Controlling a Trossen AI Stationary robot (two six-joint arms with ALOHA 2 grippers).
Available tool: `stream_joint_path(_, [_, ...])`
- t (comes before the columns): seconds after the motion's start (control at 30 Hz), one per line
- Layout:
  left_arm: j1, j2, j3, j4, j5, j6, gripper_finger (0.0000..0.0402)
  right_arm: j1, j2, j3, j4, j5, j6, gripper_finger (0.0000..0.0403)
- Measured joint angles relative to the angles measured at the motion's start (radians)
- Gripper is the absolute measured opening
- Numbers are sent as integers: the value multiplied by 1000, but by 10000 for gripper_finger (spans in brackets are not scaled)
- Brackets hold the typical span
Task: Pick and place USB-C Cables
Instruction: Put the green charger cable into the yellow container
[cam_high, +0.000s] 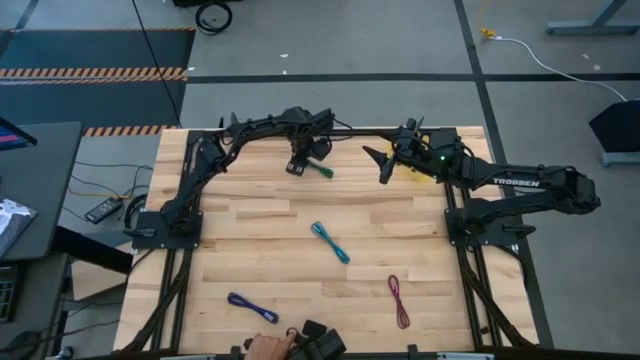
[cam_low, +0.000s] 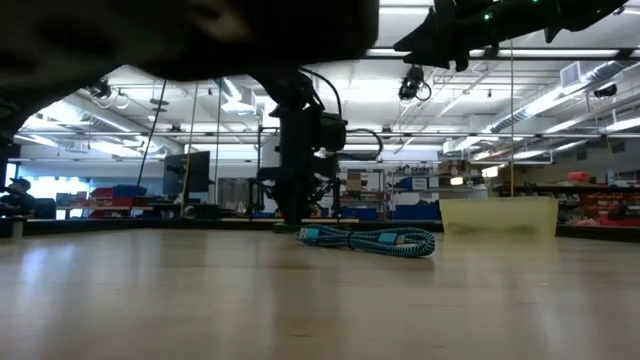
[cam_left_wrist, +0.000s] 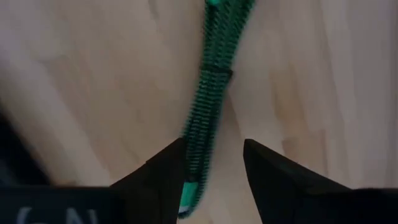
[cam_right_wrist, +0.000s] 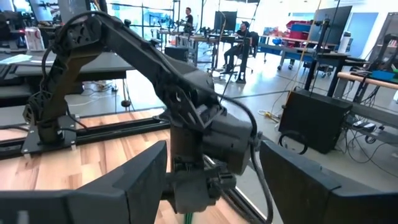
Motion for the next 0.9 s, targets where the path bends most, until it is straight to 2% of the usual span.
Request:
stream_joint_path(0.27, [0,30,3,-6,-17,-14,132,1,0,0,0,0,14,261])
stream_joint_path(0.53, [-1,22,1,-26,-63,-14,16,1,0,0,-1,0,14,257])
stream_joint_path(0.7, [-4,22,1,-27,-78,-21,14,1,0,0,-2,-1,14,256])
stream_joint_path(0.83, [-19,13,9,-49,-169,7,13,1,0,0,-2,-1,10,256])
stream_joint_path(0.9, [-20,1,38,-54,-179,7,13,1,0,0,-2,0,9,256])
